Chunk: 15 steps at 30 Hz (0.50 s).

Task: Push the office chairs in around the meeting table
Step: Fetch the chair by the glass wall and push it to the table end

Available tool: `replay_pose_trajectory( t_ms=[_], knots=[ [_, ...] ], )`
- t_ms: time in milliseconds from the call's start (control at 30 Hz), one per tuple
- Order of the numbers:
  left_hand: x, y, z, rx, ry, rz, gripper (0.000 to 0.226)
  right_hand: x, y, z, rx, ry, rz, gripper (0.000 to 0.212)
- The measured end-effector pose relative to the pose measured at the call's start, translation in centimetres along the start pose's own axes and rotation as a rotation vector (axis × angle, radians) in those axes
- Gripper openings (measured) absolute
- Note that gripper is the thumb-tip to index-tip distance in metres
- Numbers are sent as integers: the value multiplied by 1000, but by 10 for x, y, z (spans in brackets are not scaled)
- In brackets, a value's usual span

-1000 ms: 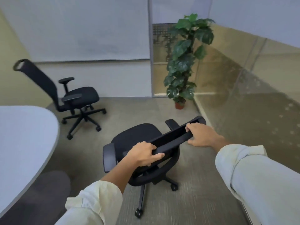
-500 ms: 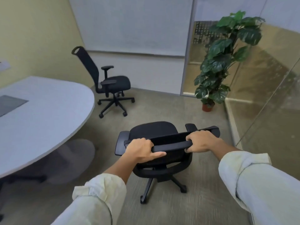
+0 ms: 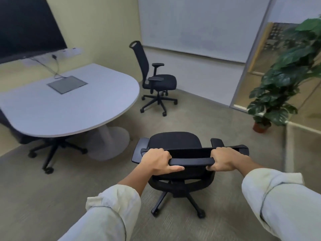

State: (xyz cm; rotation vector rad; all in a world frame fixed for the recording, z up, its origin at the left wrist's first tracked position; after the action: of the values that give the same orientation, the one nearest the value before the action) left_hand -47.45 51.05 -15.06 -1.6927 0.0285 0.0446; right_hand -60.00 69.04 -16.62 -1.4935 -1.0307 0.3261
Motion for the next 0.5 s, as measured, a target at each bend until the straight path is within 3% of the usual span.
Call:
replay_pose_trajectory(
  t_ms=[500],
  knots=[
    [28,-7,-8,-67,-268,-66,83,-45,-17,-23,46,-315,-27,35]
  ],
)
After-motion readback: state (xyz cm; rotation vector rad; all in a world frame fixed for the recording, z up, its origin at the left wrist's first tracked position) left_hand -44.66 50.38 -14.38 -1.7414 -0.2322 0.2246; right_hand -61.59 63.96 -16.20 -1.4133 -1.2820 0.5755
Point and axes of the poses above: each hand's wrist, its own x-axis away from the middle knuckle, its own y-axis out of the palm, z = x × y, the point moved 9 cm from there along -x, towards the middle knuckle, and after that the axes turned 11 degrees about -x, right-handed, at the moved point
